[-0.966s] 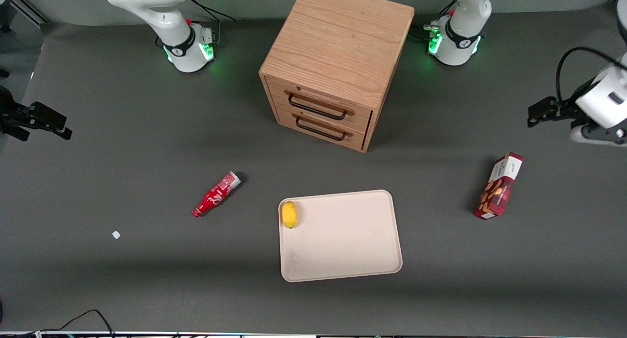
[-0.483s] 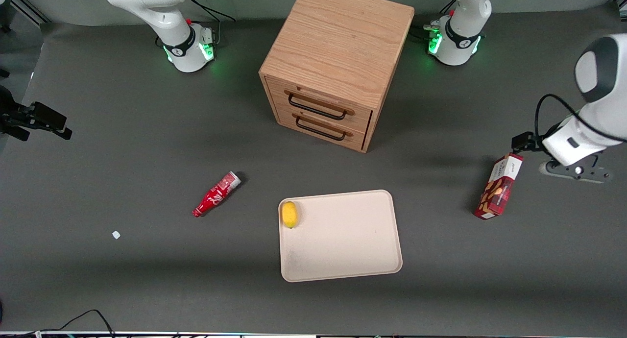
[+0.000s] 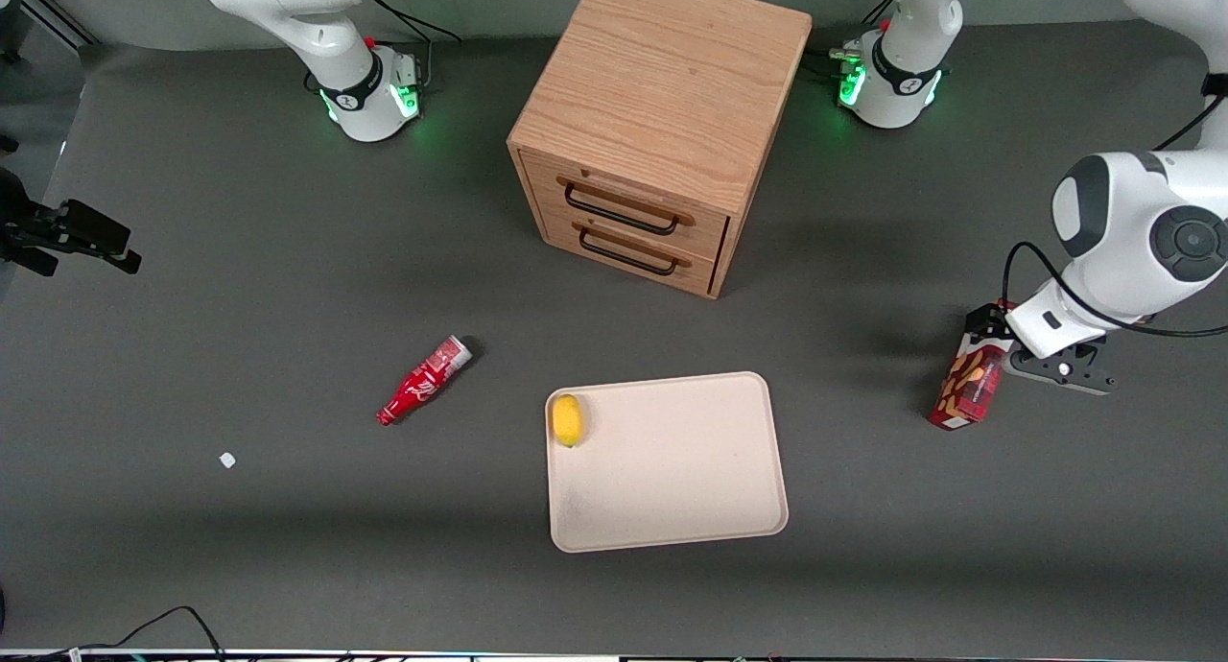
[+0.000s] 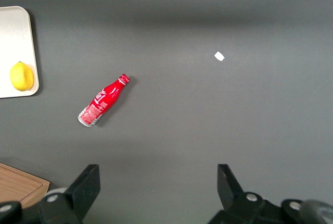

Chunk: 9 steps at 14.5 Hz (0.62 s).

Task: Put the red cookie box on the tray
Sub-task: 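Move the left gripper down over the red shortbread box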

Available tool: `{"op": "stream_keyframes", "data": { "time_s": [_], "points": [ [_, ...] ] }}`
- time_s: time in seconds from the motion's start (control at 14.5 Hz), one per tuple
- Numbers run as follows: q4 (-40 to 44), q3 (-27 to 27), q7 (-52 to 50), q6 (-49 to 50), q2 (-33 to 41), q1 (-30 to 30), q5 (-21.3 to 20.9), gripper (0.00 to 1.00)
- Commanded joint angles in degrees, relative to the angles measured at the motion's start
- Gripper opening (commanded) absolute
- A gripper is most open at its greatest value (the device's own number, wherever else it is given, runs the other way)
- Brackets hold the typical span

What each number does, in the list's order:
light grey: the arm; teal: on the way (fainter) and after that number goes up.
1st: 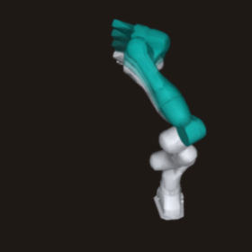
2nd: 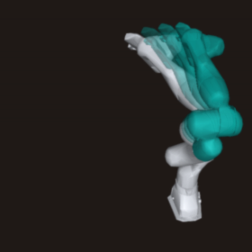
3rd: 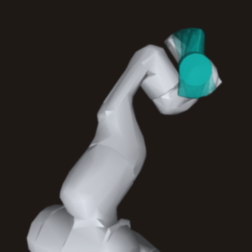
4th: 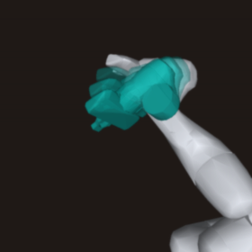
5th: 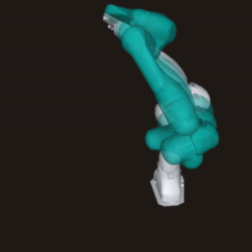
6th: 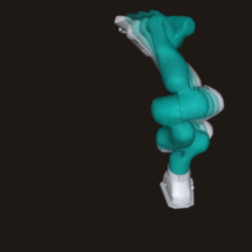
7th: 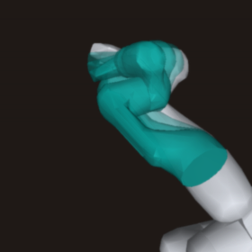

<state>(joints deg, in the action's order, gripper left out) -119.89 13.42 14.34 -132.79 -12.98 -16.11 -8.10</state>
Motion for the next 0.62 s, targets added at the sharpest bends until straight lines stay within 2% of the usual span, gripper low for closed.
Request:
{"op": "stream_keyframes", "data": {
  "time_s": [0.0,0.55],
  "points": [
    [-1.7,-1.4,2.6,-5.8,-2.0,-0.1,-0.5,1.00],
    [-3.2,-2.6,2.4,-12.4,-7.4,0.7,-0.4,1.00]
  ]
}}
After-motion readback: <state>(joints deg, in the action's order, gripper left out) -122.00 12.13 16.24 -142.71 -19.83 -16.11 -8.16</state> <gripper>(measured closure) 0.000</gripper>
